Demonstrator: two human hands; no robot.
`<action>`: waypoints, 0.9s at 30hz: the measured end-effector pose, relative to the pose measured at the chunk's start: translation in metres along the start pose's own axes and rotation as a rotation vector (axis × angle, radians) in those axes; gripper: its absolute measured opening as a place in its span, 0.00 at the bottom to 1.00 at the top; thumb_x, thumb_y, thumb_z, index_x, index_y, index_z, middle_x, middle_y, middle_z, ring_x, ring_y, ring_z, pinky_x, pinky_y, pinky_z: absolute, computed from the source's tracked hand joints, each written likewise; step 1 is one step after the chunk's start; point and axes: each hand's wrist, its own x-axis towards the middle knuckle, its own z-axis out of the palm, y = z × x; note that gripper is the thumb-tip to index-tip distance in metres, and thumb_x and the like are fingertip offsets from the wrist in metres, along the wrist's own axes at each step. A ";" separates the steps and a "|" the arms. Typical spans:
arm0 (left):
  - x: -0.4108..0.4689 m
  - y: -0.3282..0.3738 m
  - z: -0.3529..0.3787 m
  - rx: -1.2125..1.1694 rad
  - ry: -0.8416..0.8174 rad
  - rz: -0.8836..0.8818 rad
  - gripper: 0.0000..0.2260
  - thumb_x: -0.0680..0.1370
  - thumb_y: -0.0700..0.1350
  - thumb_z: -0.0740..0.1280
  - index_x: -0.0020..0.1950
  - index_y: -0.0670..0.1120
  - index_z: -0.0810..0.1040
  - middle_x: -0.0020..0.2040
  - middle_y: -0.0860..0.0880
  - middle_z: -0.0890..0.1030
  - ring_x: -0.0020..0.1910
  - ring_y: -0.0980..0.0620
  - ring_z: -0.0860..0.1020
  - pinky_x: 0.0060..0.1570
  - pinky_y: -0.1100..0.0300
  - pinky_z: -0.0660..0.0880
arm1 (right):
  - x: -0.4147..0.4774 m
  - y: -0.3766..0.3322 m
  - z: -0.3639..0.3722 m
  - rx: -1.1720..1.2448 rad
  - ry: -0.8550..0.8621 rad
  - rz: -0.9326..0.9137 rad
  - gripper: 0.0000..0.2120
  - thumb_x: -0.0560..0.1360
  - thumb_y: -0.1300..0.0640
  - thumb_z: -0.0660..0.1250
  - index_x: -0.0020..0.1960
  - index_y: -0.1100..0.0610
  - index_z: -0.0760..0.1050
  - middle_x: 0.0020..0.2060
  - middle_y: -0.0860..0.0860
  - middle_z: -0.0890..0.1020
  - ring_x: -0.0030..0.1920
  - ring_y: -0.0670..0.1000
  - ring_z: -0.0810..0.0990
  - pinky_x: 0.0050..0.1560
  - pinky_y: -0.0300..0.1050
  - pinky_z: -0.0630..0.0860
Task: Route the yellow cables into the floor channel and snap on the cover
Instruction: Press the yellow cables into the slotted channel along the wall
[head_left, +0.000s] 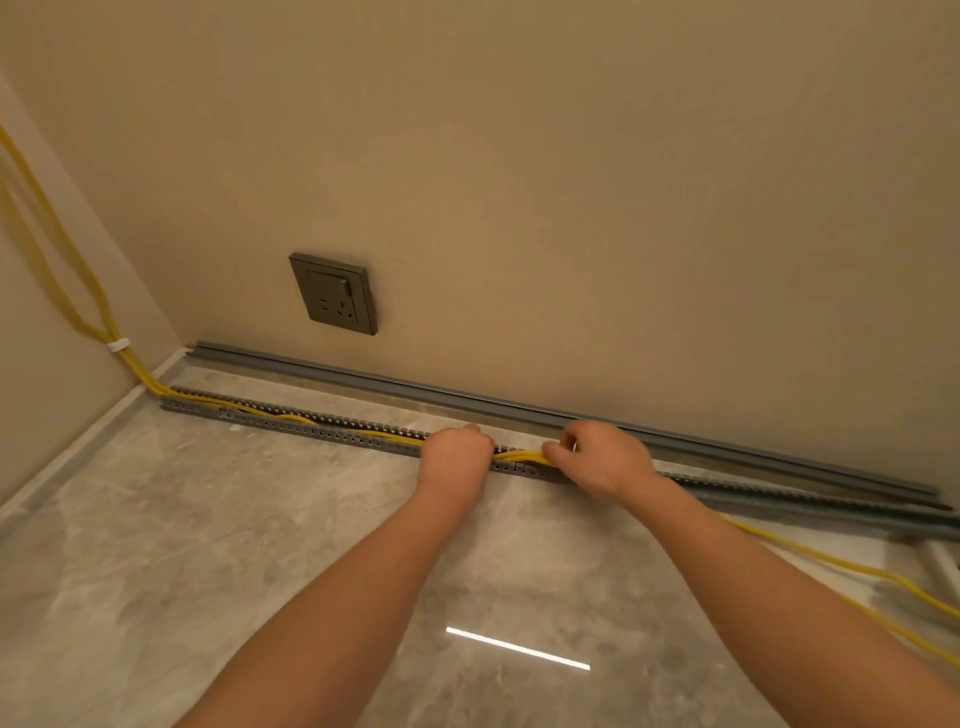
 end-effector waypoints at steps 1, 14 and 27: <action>0.001 0.000 -0.001 0.007 -0.008 -0.006 0.11 0.77 0.37 0.64 0.57 0.45 0.79 0.54 0.46 0.79 0.52 0.43 0.80 0.45 0.53 0.77 | -0.001 0.006 -0.003 0.012 -0.012 0.012 0.17 0.74 0.42 0.60 0.41 0.55 0.76 0.35 0.50 0.80 0.41 0.55 0.78 0.35 0.44 0.67; 0.002 0.007 -0.003 0.041 -0.035 -0.042 0.11 0.77 0.36 0.64 0.56 0.46 0.79 0.53 0.46 0.80 0.52 0.45 0.80 0.47 0.55 0.76 | -0.003 0.032 -0.025 0.691 -0.277 0.121 0.03 0.74 0.61 0.70 0.43 0.58 0.77 0.31 0.55 0.79 0.24 0.48 0.67 0.22 0.39 0.61; -0.002 0.002 0.004 0.036 0.019 -0.022 0.08 0.77 0.38 0.63 0.51 0.47 0.80 0.48 0.48 0.80 0.45 0.46 0.80 0.35 0.58 0.68 | 0.014 -0.001 -0.021 -0.297 -0.159 -0.137 0.09 0.71 0.61 0.63 0.47 0.52 0.80 0.47 0.52 0.83 0.49 0.57 0.80 0.42 0.44 0.72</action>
